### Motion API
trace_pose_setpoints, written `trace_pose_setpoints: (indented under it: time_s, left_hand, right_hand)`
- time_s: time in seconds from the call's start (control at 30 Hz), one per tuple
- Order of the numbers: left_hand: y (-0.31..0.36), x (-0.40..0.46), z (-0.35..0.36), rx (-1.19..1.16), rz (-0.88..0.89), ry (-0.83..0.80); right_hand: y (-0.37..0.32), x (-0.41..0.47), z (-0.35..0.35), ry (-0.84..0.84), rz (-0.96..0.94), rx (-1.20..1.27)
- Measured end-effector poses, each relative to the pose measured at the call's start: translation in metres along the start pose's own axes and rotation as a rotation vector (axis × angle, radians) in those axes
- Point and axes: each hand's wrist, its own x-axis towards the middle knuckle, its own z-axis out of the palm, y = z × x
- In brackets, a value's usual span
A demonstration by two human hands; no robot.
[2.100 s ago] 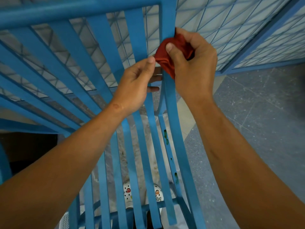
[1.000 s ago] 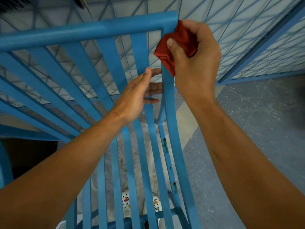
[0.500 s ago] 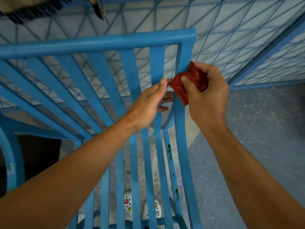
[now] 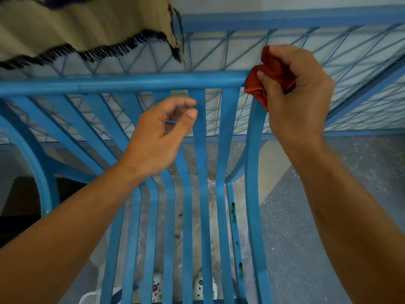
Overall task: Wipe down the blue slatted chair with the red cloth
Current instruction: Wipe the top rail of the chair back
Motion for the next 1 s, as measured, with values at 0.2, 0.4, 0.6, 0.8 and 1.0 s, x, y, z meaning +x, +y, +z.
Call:
trace_pose_setpoints:
  time_s: [0.2, 0.4, 0.6, 0.8, 1.0]
  left_hand:
    - [-0.009, -0.015, -0.031, 0.079, 0.016, 0.084]
    - [-0.009, -0.01, -0.062, 0.325, 0.161, 0.248]
    - [0.003, 0.017, -0.092, 0.733, 0.465, 0.285]
    - [-0.001, 0.034, -0.106, 0.75, 0.477, 0.193]
    - [0.007, 0.031, -0.13, 0.624, 0.42, 0.093]
  right_hand:
    - [0.005, -0.012, 0.007, -0.063, -0.329, -0.27]
    - [-0.007, -0.013, 0.028, -0.086, -0.437, -0.328]
    - [-0.055, -0.018, 0.082, -0.19, -0.503, -0.318]
    - [-0.051, -0.013, 0.066, -0.306, -0.429, -0.273]
    - [-0.057, -0.015, 0.05, -0.269, -0.261, -0.269]
